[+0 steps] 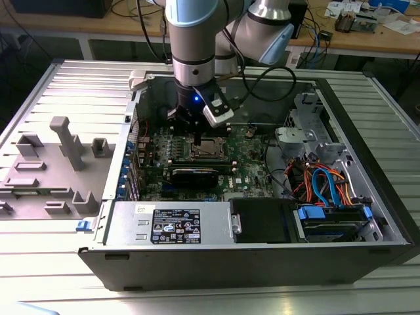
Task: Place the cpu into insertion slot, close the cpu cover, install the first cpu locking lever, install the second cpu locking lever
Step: 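Close the cpu cover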
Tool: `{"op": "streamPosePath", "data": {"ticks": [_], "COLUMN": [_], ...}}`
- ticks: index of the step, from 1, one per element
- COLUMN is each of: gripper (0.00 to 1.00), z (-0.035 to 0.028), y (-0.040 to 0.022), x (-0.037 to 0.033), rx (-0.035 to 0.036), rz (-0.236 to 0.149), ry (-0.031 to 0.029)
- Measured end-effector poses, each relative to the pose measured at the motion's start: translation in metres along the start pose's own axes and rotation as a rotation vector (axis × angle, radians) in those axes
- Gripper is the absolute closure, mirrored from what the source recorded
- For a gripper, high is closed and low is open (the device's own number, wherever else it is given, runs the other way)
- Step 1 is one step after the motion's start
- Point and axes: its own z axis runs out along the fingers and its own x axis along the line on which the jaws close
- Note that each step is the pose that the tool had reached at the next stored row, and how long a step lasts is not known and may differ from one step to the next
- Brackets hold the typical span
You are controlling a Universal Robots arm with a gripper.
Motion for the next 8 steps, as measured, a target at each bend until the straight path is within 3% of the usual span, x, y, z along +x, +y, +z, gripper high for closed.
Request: {"op": "streamPosePath", "data": {"ticks": [8], "gripper": [0.89], "z": [0.0014], "y": [-0.0016], "x": [-0.0108], "rx": [0.0012], "rz": [0.015], "ry": [-0.0002]}}
